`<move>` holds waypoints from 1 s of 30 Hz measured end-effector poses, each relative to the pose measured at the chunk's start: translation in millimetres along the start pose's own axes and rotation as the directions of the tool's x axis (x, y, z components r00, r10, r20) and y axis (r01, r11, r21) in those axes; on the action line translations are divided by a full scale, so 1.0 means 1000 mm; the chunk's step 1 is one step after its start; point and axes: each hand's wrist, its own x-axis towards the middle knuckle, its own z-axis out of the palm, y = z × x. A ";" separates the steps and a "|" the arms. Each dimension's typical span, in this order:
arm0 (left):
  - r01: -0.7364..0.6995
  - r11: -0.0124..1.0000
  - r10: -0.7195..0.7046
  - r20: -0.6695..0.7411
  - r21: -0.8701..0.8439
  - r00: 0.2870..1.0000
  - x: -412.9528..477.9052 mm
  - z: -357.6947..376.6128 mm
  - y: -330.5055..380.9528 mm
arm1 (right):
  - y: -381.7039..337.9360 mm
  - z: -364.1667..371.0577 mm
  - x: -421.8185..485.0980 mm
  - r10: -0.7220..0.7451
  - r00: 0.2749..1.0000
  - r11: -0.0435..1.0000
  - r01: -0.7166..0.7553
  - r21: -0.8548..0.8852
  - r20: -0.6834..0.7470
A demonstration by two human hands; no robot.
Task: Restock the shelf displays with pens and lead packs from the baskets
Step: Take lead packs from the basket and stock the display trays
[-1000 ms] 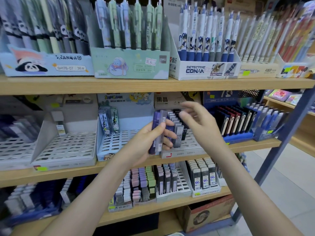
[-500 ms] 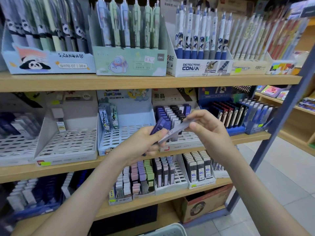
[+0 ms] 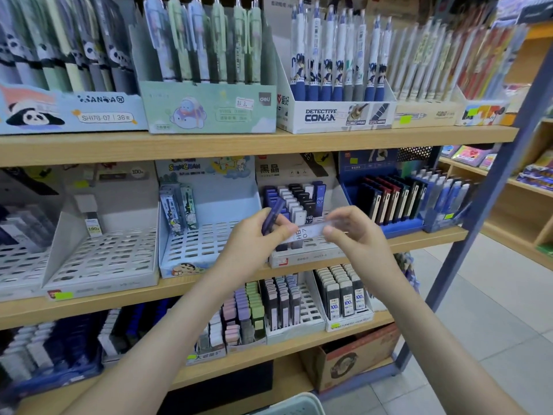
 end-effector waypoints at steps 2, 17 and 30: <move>-0.028 0.992 0.029 -0.011 0.126 1.000 0.002 0.003 0.000 | 0.012 -0.001 0.001 -0.322 0.947 0.805 0.272 -0.527 -0.003; -0.011 0.943 -0.048 -0.169 -0.332 0.985 0.028 0.003 -0.005 | 0.035 -0.003 0.061 0.288 0.932 0.956 -0.291 0.016 -0.221; -0.031 0.940 -0.021 -0.150 -0.339 0.988 0.036 0.000 -0.016 | 0.049 0.019 0.086 0.123 0.977 0.969 -0.156 -0.193 -0.172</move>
